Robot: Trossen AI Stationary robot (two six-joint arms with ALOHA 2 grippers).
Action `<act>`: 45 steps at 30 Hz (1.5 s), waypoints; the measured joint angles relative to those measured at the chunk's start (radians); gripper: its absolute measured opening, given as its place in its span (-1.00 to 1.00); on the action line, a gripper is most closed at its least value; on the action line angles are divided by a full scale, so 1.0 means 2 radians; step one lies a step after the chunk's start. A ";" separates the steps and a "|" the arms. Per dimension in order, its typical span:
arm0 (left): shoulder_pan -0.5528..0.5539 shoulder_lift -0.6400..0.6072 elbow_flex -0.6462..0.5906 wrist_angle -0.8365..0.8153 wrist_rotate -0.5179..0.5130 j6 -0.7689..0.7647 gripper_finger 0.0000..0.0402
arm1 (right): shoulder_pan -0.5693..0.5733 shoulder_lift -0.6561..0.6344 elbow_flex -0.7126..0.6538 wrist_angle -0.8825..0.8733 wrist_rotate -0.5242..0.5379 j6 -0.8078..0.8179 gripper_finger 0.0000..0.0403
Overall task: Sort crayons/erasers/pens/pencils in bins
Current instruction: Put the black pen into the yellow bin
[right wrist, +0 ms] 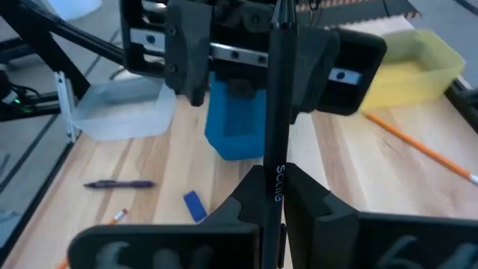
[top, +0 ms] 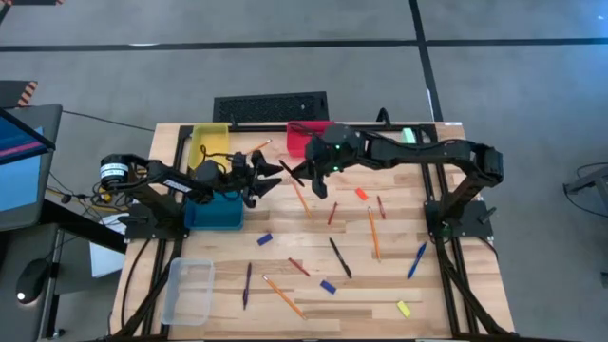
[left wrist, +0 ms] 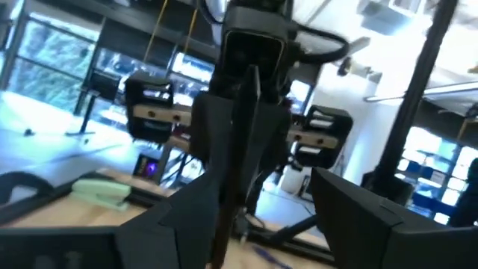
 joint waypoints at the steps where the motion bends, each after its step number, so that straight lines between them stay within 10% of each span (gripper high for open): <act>1: 0.000 0.000 0.000 0.001 -0.005 0.000 0.06 | 0.003 0.000 0.000 0.004 0.000 0.000 -0.80; 20: -0.029 0.000 0.033 0.005 0.015 0.038 0.06 | 0.028 0.000 0.000 0.030 0.000 0.031 -0.80; 37: -0.029 0.000 0.040 0.003 0.023 0.047 -0.89 | 0.050 0.000 0.000 0.028 0.015 0.000 -0.76; 45: -0.029 0.000 0.040 0.002 0.013 0.050 -0.83 | 0.049 0.000 0.000 0.020 0.035 -0.046 -0.38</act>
